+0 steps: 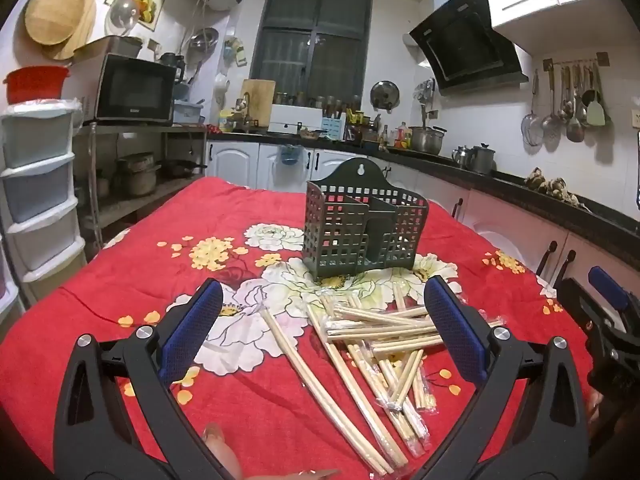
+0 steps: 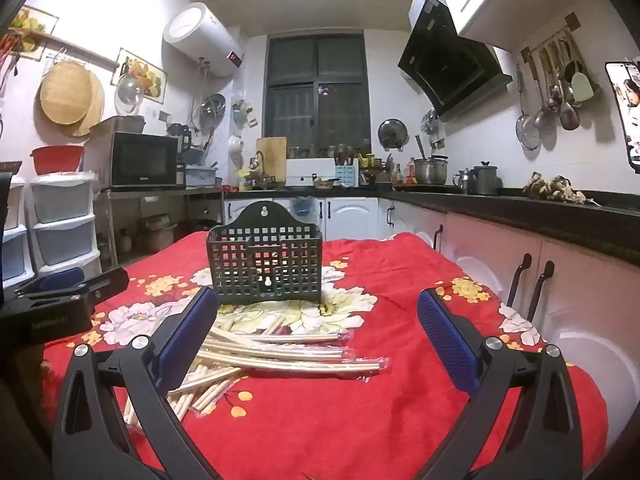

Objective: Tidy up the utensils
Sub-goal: 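Move both grippers down toward the pile of wooden chopsticks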

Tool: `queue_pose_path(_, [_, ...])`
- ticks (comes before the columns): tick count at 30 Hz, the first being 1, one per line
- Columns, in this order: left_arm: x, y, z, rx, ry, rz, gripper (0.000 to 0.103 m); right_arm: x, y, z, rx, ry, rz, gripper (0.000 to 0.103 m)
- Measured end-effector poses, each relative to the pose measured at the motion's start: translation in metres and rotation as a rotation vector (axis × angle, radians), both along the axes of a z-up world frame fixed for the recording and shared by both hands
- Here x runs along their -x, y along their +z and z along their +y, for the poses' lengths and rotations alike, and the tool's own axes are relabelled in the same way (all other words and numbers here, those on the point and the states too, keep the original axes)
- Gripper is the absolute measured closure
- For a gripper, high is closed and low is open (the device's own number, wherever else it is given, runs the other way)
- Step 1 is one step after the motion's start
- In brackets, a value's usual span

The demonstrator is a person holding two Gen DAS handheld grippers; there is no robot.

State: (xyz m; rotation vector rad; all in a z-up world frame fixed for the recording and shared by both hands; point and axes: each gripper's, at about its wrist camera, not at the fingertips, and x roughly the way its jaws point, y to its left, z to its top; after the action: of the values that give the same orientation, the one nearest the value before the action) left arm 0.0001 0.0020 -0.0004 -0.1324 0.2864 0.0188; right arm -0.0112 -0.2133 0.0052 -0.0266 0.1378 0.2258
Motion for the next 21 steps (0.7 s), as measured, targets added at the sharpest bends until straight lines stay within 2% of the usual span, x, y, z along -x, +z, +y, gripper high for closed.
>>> queue_pose_path(8, [-0.004,-0.003,0.018,0.040,0.032,0.034,0.010,-0.012,-0.001,0.016,0.032,0.082,0.052,0.006])
queue_pose_path(9, [-0.007,-0.001,0.019,0.025,0.038,0.030,0.010,-0.015,-0.001,0.019,0.036,0.092,0.061,0.006])
queue_pose_path(17, [-0.023,-0.011,0.046,0.082,0.031,0.156,0.010,-0.039,0.001,0.026,0.056,0.144,0.143,0.006])
queue_pose_path(18, [-0.025,-0.012,0.045,0.060,0.031,0.187,0.010,-0.043,0.003,0.026,0.059,0.145,0.147,0.006])
queue_pose_path(21, [-0.033,-0.012,0.051,0.078,0.008,0.230,0.010,-0.051,0.006,0.026,0.066,0.149,0.165,0.006])
